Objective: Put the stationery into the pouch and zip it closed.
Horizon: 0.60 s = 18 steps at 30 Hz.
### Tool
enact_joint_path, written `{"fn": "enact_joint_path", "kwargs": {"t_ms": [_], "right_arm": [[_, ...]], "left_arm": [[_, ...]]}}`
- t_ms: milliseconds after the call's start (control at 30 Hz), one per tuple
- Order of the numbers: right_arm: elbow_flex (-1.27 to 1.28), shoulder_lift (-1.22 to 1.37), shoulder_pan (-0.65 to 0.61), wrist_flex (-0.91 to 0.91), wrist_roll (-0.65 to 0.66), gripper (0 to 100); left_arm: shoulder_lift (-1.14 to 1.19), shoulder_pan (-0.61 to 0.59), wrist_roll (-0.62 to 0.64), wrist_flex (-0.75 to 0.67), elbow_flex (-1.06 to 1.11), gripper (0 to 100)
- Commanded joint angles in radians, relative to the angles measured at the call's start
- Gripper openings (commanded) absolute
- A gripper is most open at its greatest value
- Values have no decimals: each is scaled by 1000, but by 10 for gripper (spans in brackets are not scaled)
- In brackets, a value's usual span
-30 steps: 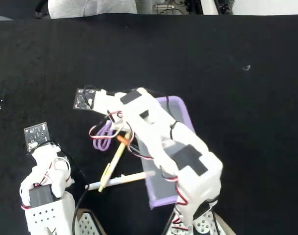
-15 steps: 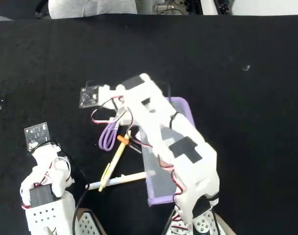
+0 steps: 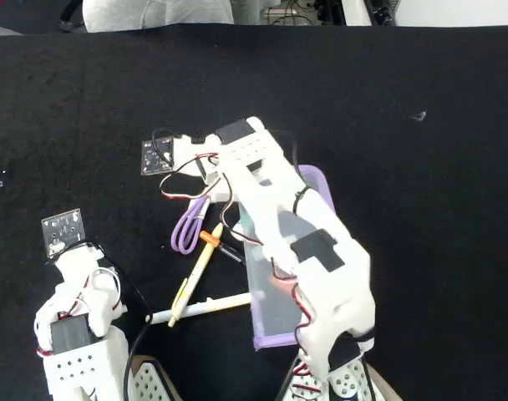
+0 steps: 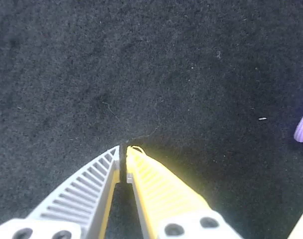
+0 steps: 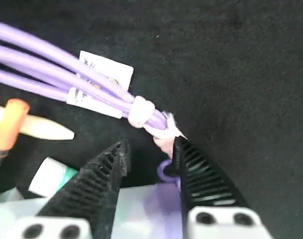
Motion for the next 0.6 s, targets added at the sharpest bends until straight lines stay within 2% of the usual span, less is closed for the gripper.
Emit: {"fn": "enact_joint_path", "kwargs": {"t_ms": [0,333,467,567], "right_arm": [[-48,27,3,-34,35,145],[-162,194,5,-72,40,139],[-199,219,5,-69,38,11],[-208,202,5,-68,9,23]], "left_arm": [[-2,5,6,6,25,30],[-2,5,6,6,25,30],[-2,5,6,6,25,30],[-2,5,6,6,25,30]]}}
